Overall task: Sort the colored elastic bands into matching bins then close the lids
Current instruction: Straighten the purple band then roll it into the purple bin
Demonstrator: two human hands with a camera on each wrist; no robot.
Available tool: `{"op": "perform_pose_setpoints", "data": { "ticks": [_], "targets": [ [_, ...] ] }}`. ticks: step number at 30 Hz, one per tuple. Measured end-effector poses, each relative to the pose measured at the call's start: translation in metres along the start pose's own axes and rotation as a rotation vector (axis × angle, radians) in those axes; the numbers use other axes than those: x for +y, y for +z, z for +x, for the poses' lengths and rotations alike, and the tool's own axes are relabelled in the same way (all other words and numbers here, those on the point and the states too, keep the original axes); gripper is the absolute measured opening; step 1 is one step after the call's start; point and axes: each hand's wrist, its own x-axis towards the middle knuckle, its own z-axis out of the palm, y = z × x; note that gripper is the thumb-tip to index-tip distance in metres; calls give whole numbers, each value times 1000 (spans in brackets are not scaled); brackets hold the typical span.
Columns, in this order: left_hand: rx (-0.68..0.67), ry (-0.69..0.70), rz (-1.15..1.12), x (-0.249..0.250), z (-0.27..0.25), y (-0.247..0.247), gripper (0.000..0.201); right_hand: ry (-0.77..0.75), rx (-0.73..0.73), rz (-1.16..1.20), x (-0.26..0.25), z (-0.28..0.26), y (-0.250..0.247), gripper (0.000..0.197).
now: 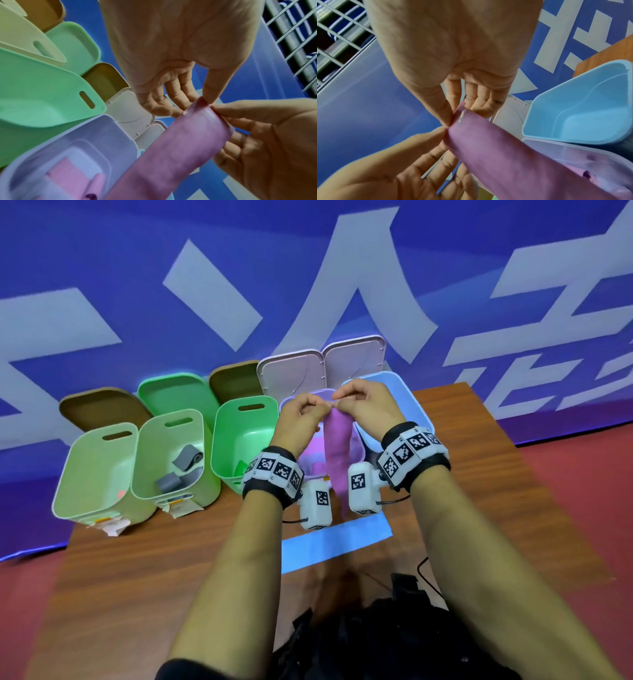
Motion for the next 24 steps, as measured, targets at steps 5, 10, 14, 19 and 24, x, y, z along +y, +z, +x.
{"op": "perform_pose_setpoints", "data": {
  "ticks": [5, 10, 14, 19, 24],
  "targets": [
    [-48, 117, -6, 21, 8, -1, 20, -86, 49, 93, -14, 5, -8, 16],
    [-3, 137, -42, 24, 10, -1, 19, -78, 53, 184, -12, 8, -11, 17],
    [22, 137, -25, 25, 9, -3, 13, -78, 46, 182, -14, 5, -12, 19],
    [16, 138, -7, 28, 10, -5, 15, -94, 47, 158, -18, 4, -11, 23],
    [-13, 121, -16, 32, 9, -3, 20, -99, 55, 140, -18, 7, -14, 27]
  ]
}}
